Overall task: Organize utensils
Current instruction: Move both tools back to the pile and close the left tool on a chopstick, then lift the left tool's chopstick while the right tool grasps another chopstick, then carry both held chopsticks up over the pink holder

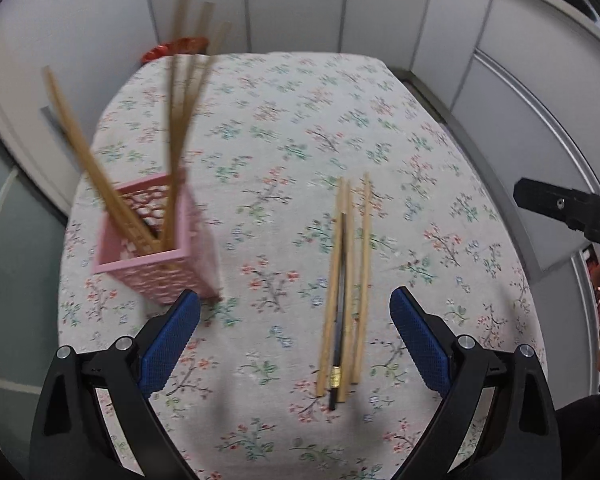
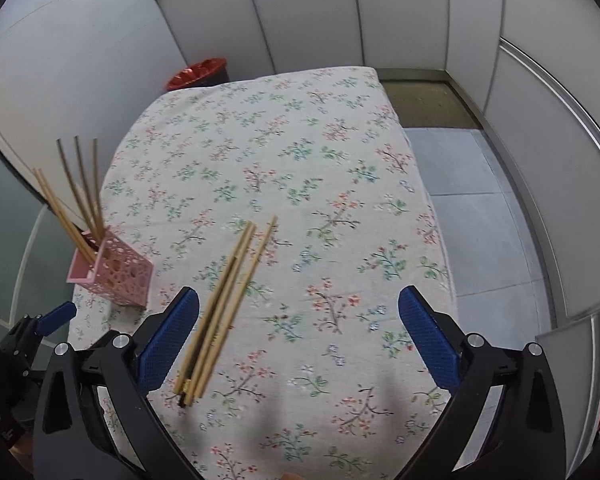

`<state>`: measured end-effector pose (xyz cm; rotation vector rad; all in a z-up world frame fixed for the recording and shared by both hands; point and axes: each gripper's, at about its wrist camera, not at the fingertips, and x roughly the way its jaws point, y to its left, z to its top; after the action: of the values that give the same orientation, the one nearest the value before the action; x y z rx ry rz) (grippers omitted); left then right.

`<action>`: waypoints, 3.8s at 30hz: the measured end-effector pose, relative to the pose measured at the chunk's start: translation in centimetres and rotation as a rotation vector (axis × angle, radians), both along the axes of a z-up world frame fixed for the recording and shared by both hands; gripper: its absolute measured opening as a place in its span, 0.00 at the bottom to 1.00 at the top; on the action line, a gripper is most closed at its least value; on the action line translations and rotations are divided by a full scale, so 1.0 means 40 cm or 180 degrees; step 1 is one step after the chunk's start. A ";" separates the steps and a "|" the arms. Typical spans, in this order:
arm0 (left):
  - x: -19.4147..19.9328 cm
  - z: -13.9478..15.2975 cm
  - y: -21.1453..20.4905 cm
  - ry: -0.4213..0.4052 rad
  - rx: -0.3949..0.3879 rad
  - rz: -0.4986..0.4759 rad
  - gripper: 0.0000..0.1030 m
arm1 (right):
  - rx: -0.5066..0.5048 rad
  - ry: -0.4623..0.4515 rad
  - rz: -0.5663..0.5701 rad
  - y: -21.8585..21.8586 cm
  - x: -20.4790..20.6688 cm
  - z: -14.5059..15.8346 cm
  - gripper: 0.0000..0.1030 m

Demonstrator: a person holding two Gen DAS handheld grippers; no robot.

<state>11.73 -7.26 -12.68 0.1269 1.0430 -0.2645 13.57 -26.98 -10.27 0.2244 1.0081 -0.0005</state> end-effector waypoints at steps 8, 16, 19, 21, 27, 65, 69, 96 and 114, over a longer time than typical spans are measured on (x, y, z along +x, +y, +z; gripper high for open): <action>0.092 -0.047 -0.126 0.0178 0.0140 -0.0193 0.76 | 0.0057 0.0085 -0.0258 -0.103 0.030 -0.027 0.93; 0.224 -0.137 -0.182 0.0423 0.0121 -0.0107 0.30 | 0.0065 0.0222 -0.0308 -0.128 0.072 -0.069 0.93; 0.272 -0.159 -0.180 0.0477 0.0026 -0.0017 0.19 | 0.0072 0.0251 -0.0299 -0.129 0.084 -0.077 0.93; 0.295 -0.172 -0.181 0.0514 -0.0027 0.0015 0.12 | 0.0082 0.0280 -0.0296 -0.128 0.092 -0.083 0.93; 0.349 -0.220 -0.178 0.0638 -0.0112 0.0119 0.10 | 0.0133 0.0345 -0.0304 -0.131 0.106 -0.100 0.93; -0.026 0.160 0.064 -0.0604 -0.0414 -0.0081 0.05 | 0.0022 0.0591 0.0092 0.085 0.161 -0.152 0.93; -0.037 0.168 0.115 -0.0684 -0.0424 0.0020 0.05 | 0.0141 0.0685 0.0060 0.109 0.193 -0.179 0.79; -0.044 0.177 0.229 -0.0730 -0.0555 0.0284 0.05 | 0.0269 0.0787 -0.0050 0.160 0.249 -0.259 0.05; -0.110 0.277 0.282 -0.1163 -0.0750 0.0385 0.05 | 0.0380 -0.0310 0.0372 0.174 0.052 0.058 0.05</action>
<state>7.35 4.04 -1.58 -0.0984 0.6482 -0.2416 15.64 -20.02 -7.97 0.2718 0.9237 0.1757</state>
